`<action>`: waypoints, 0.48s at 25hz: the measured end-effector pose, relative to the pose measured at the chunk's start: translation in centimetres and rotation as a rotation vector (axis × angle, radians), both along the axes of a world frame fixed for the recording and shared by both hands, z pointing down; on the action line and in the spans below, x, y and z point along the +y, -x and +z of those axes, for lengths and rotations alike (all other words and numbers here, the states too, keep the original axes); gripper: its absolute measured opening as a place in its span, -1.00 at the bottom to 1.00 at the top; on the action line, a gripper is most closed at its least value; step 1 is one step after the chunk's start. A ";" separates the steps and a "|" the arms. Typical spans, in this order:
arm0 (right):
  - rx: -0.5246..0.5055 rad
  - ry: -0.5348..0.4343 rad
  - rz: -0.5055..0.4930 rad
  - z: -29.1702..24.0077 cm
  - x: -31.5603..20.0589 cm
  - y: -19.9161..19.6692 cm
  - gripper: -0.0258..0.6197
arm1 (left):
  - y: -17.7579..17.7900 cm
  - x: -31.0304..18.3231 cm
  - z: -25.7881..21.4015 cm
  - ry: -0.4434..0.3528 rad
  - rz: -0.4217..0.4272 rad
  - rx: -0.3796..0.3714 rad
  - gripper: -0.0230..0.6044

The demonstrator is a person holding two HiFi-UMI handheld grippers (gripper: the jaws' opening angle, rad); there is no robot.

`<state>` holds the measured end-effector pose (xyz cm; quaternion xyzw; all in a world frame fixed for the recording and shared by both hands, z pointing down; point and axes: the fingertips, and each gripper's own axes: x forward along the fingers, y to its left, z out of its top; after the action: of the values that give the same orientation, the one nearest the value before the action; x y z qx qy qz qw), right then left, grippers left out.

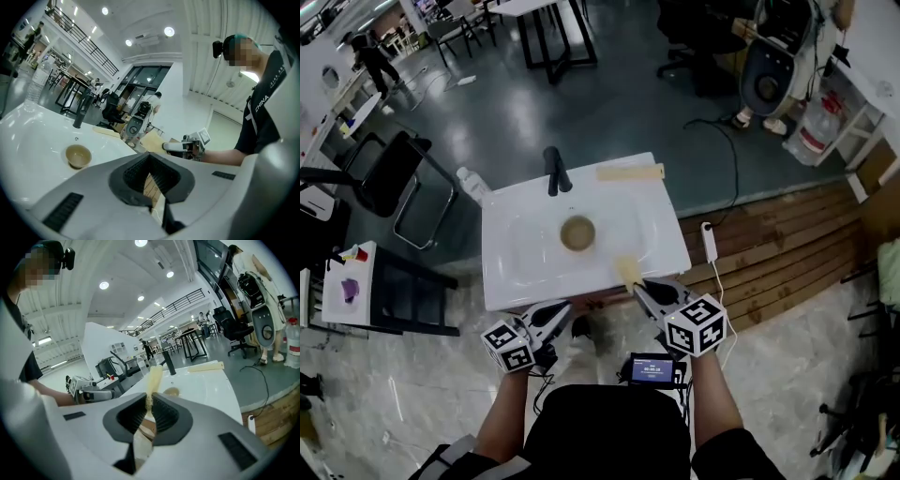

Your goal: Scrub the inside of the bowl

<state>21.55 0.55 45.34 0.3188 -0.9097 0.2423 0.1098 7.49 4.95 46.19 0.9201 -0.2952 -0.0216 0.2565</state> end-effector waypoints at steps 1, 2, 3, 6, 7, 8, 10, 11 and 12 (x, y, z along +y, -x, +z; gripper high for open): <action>0.001 -0.005 -0.005 0.0 0.5 0.0 -0.80 | -0.1 0.5 -0.1 0.000 -0.003 -0.002 -0.92; 0.001 -0.009 -0.010 -0.1 1.0 0.0 -0.80 | -0.2 1.0 -0.1 -0.001 -0.005 -0.005 -0.92; 0.000 -0.011 -0.016 0.0 1.5 0.0 -0.80 | -0.3 1.5 -0.2 -0.004 -0.009 -0.006 -0.92; -0.010 -0.009 -0.034 0.0 2.9 0.1 -0.80 | -0.6 2.8 -0.1 -0.009 -0.016 -0.005 -0.92; -0.015 -0.008 -0.038 0.0 3.3 0.1 -0.80 | -0.7 3.2 -0.2 -0.009 -0.015 -0.005 -0.92; -0.020 -0.008 -0.041 -0.1 3.6 0.1 -0.80 | -0.9 3.5 -0.2 -0.009 -0.011 -0.005 -0.92; -0.024 -0.010 -0.045 -0.2 4.1 0.2 -0.80 | -1.2 4.0 -0.3 -0.011 0.001 -0.004 -0.92; -0.024 -0.012 -0.047 -0.3 4.2 0.2 -0.80 | -1.2 4.3 -0.4 -0.014 0.005 -0.005 -0.92; -0.025 -0.016 -0.049 -0.5 4.3 0.2 -0.80 | -1.2 4.4 -0.4 -0.017 0.005 -0.006 -0.92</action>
<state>21.30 4.86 44.89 0.2940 -0.9206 0.2360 0.1019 8.72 9.33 45.76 0.9231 -0.2932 -0.0207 0.2479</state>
